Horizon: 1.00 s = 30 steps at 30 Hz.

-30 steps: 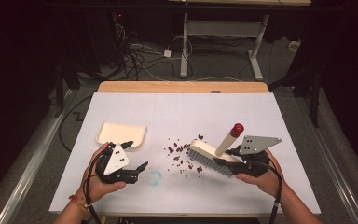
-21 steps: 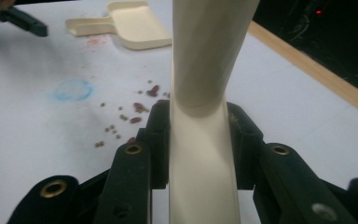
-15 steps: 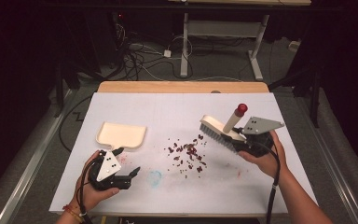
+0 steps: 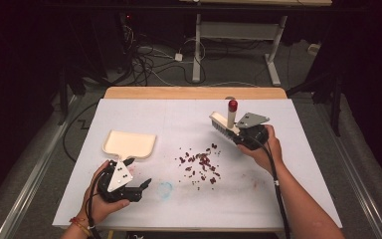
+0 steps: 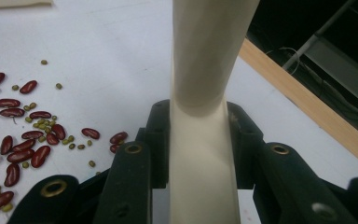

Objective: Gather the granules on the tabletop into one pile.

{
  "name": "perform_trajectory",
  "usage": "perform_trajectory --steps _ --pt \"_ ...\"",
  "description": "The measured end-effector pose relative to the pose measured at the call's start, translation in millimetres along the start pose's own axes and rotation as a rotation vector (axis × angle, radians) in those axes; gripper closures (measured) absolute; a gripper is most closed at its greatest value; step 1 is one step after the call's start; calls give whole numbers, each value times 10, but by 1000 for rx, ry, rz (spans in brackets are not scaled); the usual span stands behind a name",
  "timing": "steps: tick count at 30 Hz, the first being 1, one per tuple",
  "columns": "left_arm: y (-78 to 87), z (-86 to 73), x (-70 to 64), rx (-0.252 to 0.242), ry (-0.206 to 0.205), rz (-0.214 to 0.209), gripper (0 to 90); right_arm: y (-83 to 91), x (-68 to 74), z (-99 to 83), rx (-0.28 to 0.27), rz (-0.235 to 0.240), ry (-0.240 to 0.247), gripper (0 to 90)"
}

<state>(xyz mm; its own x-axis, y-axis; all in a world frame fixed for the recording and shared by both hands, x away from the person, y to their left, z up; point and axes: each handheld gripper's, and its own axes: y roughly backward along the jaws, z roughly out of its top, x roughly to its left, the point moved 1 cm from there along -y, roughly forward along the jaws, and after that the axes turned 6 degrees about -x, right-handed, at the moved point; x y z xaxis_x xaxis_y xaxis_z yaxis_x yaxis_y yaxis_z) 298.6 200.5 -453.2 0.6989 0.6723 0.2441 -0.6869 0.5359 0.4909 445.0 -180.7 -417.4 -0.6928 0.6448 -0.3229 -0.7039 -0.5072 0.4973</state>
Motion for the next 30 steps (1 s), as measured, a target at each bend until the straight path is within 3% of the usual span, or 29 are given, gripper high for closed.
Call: perform_trajectory --steps 6,12,19,22,26,28,30 --pt "-19 -5 -12 12 -4 -11 172 -156 261 42 34 36 94 676" --pt "-29 -10 -16 16 -5 -22 172 -172 506 27 27 68 137 676" --pt "-31 -8 -24 19 -8 -27 172 6 720 9 -6 140 153 675" --pt "-42 -4 -33 21 -5 -32 172 157 858 -27 -9 178 197 675" --pt "-47 -1 -44 21 -5 -37 172 273 910 -28 -11 198 196 675" --pt "-46 -3 -40 20 2 -38 172 310 904 -7 -7 191 217 676" --pt "-42 -5 -33 18 7 -37 172 319 872 9 -16 188 199 676"
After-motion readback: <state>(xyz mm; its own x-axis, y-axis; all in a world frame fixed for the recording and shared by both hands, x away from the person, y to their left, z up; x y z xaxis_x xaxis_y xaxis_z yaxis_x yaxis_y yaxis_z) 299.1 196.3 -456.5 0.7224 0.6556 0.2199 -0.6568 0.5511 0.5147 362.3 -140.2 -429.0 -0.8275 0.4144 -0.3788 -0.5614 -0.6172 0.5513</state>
